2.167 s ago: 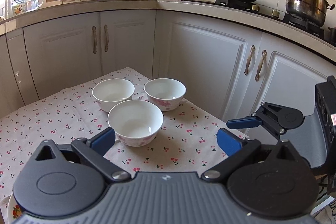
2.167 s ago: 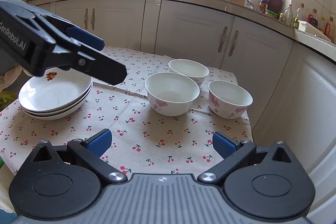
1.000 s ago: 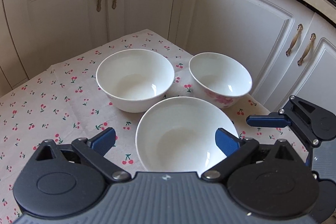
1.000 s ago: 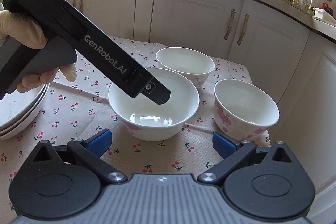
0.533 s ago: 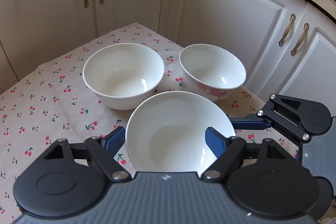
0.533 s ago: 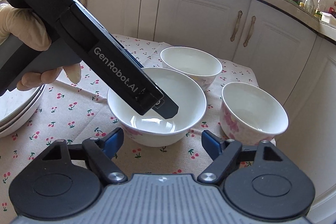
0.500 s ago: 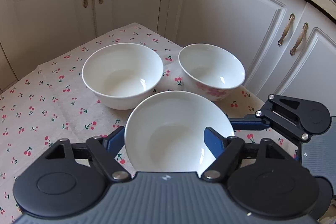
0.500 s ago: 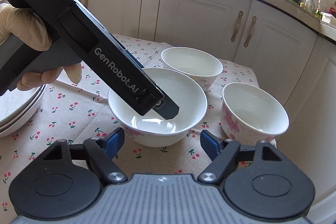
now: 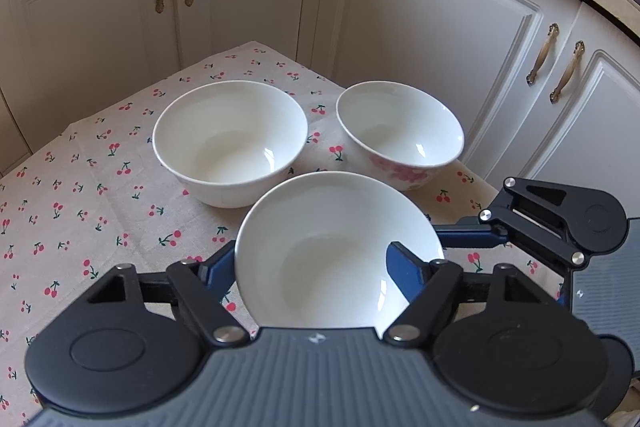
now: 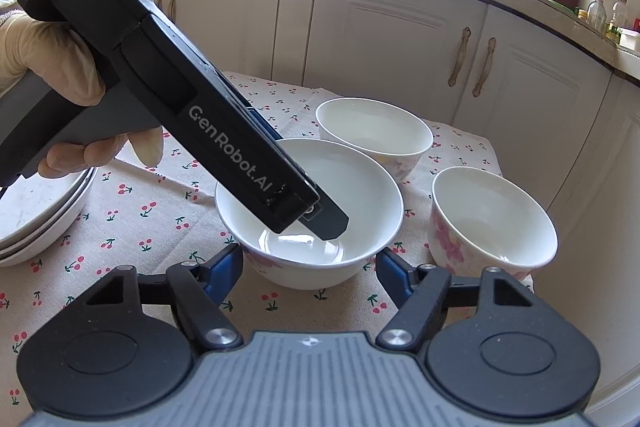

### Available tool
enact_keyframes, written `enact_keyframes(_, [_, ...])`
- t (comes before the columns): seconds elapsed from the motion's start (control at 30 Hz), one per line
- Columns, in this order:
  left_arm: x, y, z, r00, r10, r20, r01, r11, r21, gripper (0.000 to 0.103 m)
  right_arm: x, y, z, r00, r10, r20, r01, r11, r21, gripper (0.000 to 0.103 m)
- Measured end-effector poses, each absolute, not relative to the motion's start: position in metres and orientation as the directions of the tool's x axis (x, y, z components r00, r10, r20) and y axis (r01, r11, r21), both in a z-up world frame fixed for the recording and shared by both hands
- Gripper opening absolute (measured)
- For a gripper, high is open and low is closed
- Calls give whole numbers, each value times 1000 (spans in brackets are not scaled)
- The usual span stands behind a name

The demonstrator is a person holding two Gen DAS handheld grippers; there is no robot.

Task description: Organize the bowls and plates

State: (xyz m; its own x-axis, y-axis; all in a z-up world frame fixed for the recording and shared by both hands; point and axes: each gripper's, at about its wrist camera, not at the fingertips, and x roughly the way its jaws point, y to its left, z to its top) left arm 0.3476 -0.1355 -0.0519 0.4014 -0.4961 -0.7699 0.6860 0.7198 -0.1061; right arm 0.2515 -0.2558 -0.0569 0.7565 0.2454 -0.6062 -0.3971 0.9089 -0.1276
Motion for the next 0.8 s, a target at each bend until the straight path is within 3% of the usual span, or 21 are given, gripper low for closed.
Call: enact_keyframes(0.8, [274, -118, -23, 432, -501, -750, 662, 741, -114, 77, 183, -245, -22, 748, 281, -602, -424, 899, -107, 77])
